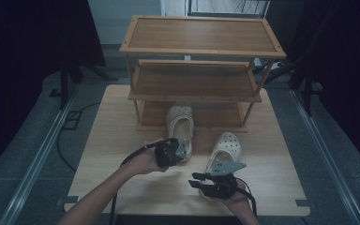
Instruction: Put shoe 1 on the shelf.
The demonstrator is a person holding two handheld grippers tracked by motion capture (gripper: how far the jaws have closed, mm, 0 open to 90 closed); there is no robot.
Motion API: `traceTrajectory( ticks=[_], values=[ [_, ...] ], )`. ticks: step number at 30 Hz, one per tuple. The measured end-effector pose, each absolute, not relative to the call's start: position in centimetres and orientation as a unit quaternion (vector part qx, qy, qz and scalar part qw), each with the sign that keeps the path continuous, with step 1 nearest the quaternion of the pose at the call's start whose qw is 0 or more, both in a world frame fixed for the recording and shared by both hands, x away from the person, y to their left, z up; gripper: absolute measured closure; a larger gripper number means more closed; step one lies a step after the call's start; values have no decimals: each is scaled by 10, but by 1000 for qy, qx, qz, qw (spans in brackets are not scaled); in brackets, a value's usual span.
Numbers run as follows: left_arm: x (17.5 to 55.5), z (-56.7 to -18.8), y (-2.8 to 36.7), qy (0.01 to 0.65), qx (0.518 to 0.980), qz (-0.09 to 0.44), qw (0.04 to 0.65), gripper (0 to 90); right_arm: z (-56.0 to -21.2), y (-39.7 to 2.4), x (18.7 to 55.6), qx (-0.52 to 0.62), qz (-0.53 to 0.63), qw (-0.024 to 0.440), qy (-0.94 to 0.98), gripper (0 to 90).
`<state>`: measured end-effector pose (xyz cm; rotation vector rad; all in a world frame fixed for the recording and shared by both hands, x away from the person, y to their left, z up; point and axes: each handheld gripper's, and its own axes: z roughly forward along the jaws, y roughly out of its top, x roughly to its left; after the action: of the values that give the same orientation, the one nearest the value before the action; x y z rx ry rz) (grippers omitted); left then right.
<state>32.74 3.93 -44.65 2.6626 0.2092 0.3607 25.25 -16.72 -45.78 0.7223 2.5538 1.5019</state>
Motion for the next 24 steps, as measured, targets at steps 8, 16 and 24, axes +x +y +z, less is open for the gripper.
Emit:
traceTrajectory(
  ticks=[8,16,24],
  values=[
    [338,-471,27,96,968,137,189,899,-459,-168,252,237,489,48,838,681],
    [359,-466,23,123,956,191,187,900,-459,-169,253,241,490,49,836,681],
    [388,-472,20,150,938,249,191,900,-460,-170,253,240,489,49,837,681]
  ],
)
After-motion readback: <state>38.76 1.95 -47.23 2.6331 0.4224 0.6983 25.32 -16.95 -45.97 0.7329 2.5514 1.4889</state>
